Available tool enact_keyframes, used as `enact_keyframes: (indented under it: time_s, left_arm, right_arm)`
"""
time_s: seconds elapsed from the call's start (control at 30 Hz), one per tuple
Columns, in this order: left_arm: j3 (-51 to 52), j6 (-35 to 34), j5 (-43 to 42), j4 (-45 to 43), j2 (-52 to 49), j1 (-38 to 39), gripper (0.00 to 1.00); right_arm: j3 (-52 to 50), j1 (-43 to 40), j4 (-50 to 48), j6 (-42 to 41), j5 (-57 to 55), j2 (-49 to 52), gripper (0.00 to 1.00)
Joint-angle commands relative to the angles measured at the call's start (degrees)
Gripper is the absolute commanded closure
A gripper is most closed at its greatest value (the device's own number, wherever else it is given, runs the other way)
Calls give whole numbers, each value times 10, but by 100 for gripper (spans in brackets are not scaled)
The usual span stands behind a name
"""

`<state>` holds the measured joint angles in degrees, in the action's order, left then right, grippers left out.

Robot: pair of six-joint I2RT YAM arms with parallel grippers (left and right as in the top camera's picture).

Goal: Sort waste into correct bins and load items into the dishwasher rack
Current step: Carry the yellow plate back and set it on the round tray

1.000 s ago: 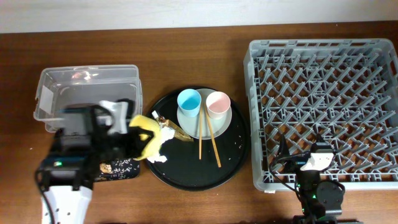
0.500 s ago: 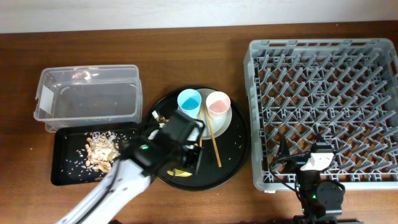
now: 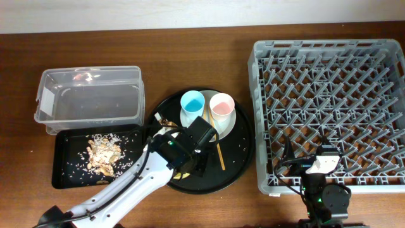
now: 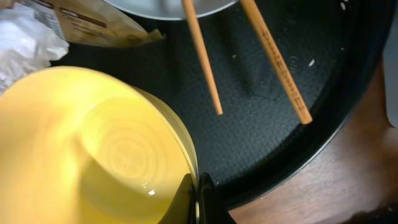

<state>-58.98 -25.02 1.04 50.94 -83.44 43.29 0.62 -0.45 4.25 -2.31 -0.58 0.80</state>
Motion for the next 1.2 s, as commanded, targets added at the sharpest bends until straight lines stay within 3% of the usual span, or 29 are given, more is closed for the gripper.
enact_keyframes:
  time_s: [0.0, 0.73, 1.0, 1.17]
  left_arm:
    - [13, -24, 17, -6, -8, 2, 100]
    - [29, -28, -28, -69, -47, 2, 99]
    - [29, -28, -47, -61, -47, 2, 77]
    - [21, -28, -47, -49, -40, 2, 75]
  right_arm:
    - [-3, -3, 3, 4, -1, -4, 2]
    - [-3, -3, 3, 4, -1, -4, 2]
    - [-3, -3, 3, 4, -1, -4, 2]
    - [-3, -3, 3, 4, -1, -4, 2]
